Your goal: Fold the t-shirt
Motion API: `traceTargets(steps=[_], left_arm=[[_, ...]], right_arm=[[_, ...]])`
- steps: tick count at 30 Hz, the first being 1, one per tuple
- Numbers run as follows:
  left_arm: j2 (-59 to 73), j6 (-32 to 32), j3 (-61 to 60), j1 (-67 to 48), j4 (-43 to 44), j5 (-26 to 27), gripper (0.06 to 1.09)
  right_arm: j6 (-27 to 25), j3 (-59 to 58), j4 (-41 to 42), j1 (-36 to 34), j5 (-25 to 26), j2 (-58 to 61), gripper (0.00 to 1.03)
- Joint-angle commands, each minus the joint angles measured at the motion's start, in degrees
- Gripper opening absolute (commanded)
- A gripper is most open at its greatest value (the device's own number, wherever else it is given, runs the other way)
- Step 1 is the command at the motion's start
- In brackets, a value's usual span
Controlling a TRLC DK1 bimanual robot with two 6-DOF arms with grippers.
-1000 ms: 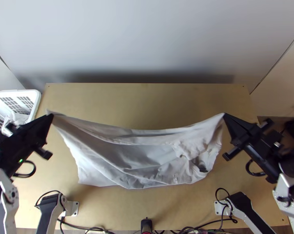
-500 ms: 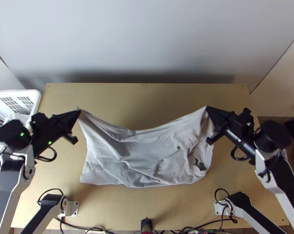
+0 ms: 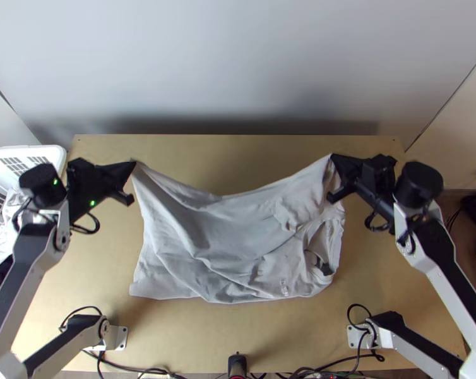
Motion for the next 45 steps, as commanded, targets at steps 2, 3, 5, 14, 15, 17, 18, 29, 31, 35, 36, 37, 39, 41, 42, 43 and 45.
traceTargets(steps=[2,3,5,14,15,17,18,29,31,35,36,37,39,41,42,43,45], left_arm=[[11.63,0.34,5.68,2.26,1.00,-0.41,0.09],[12.86,0.43,6.38,2.26,1.00,-0.41,0.09],[15.14,0.43,7.79,2.26,1.00,-0.41,0.09],[23.23,1.04,11.56,2.17,1.00,-1.46,0.09],[24.11,1.13,12.00,2.17,1.00,-1.81,0.09],[26.04,1.39,12.88,2.26,0.91,-2.17,0.09],[26.74,1.48,13.23,2.26,0.82,-2.34,0.09],[34.39,1.92,15.70,2.08,0.64,-4.80,0.09],[35.45,2.10,16.22,1.73,0.64,-4.80,0.09],[37.29,2.36,17.19,1.55,0.82,-4.98,0.09],[37.64,2.54,17.54,1.55,0.82,-5.07,0.09],[37.99,2.54,17.89,1.55,0.82,-5.07,0.09],[38.61,3.06,18.68,1.47,0.82,-5.15,0.09],[39.23,3.24,19.47,1.47,0.91,-5.33,0.09],[39.66,3.33,20.00,1.47,0.82,-5.42,0.09],[40.10,3.33,20.53,1.55,0.91,-5.51,0.09],[41.25,3.33,21.67,1.55,0.91,-5.77,0.09]], right_arm=[[-0.52,5.60,0.91,-4.83,-0.04,10.68,0.03],[-0.43,6.48,0.91,-5.53,-0.13,11.92,0.03],[-0.52,7.98,0.91,-6.15,-0.31,14.29,0.03],[-1.22,12.90,0.91,-9.40,-1.27,23.78,0.03],[-1.22,13.43,0.91,-9.84,-1.36,24.66,0.03],[-1.31,14.31,0.91,-10.46,-1.36,26.42,0.03],[-1.31,14.57,1.00,-10.72,-1.45,27.03,0.03],[-2.01,18.08,1.00,-13.18,-1.45,34.77,0.03],[-2.28,18.26,1.00,-13.27,-1.45,35.47,0.03],[-2.45,19.23,1.09,-13.36,-1.36,37.58,0.03],[-2.45,19.32,1.53,-13.44,-1.36,37.93,0.03],[-2.37,19.23,2.14,-13.44,-1.45,38.28,0.03],[-2.45,19.23,3.20,-13.36,-1.36,38.90,0.03],[-2.28,19.23,4.25,-13.44,-1.45,39.34,0.03],[-2.28,19.40,4.87,-13.44,-1.45,39.60,0.03],[-2.37,19.58,5.57,-13.44,-1.45,40.04,0.03],[-2.45,20.72,5.66,-13.44,-1.45,41.18,0.03]])
